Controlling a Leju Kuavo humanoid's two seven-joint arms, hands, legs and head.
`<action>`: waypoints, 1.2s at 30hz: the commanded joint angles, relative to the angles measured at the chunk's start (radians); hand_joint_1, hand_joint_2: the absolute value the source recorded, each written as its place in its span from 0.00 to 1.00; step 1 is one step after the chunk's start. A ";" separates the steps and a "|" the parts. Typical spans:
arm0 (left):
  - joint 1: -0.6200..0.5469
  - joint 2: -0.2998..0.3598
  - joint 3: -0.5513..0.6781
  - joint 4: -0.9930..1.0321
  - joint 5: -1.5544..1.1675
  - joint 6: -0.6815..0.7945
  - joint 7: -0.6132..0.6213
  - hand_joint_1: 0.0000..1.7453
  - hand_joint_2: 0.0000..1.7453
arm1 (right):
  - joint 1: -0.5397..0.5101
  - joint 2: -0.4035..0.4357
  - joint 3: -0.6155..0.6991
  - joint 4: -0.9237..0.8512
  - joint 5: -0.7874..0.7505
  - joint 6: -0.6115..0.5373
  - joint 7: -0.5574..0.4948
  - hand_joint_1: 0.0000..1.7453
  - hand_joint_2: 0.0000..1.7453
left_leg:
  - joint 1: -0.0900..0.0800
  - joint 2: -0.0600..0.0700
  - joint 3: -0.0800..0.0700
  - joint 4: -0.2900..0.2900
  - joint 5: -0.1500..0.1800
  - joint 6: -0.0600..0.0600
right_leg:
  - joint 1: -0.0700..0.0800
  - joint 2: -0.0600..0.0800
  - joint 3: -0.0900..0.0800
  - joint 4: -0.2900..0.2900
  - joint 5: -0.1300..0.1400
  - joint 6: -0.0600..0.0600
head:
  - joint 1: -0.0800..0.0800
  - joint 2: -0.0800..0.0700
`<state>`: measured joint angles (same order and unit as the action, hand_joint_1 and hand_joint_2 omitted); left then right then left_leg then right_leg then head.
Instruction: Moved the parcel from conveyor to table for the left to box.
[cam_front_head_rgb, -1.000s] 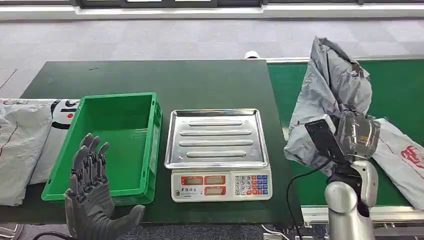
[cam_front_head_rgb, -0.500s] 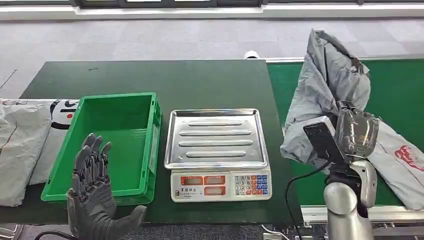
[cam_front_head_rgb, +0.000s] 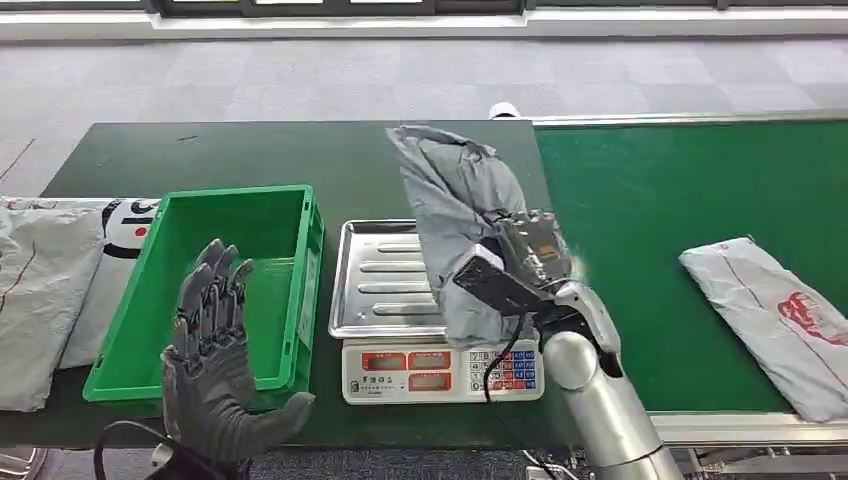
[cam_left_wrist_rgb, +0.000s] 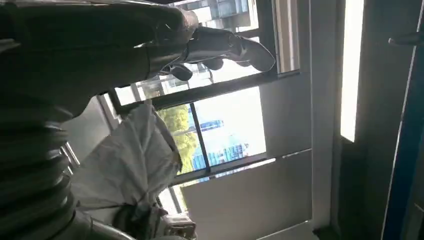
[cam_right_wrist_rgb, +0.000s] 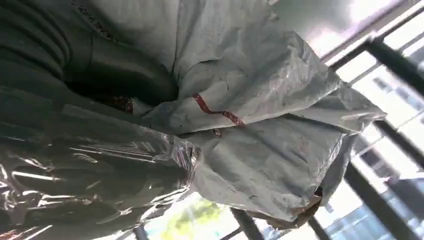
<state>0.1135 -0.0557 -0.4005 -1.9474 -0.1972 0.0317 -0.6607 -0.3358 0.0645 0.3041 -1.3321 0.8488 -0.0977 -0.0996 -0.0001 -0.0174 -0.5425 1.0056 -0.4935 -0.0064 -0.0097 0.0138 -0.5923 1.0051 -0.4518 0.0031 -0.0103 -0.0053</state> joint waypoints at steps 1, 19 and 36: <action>-0.036 0.007 -0.040 0.075 0.002 -0.002 0.006 0.00 1.00 | -0.057 -0.005 0.135 0.162 -0.019 -0.003 -0.013 1.00 1.00 | 0.000 0.002 0.003 -0.002 0.000 0.000 | 0.000 0.000 0.003 -0.002 0.000 0.000 | 0.000 0.000; -0.080 -0.011 -0.040 0.062 0.018 -0.037 0.040 0.00 1.00 | -0.104 0.023 0.135 0.327 -0.010 -0.111 -0.005 1.00 1.00 | 0.000 0.004 0.003 -0.003 0.000 0.000 | 0.000 0.001 0.003 -0.003 0.001 0.000 | 0.000 0.000; -0.060 -0.027 -0.035 0.068 0.007 -0.037 0.036 0.00 1.00 | -0.095 0.038 0.110 0.337 -0.011 -0.228 -0.060 0.00 1.00 | 0.000 0.002 0.002 -0.002 0.000 0.000 | 0.000 0.000 0.002 -0.002 0.000 0.000 | 0.000 0.000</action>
<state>0.0667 -0.0885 -0.4147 -1.9173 -0.1869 -0.0015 -0.6252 -0.3828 0.1003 0.4051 -1.0906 0.8503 -0.3136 -0.1503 -0.0003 -0.0171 -0.5427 1.0057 -0.4938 -0.0063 -0.0099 0.0139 -0.5924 1.0049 -0.4519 0.0030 -0.0103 -0.0057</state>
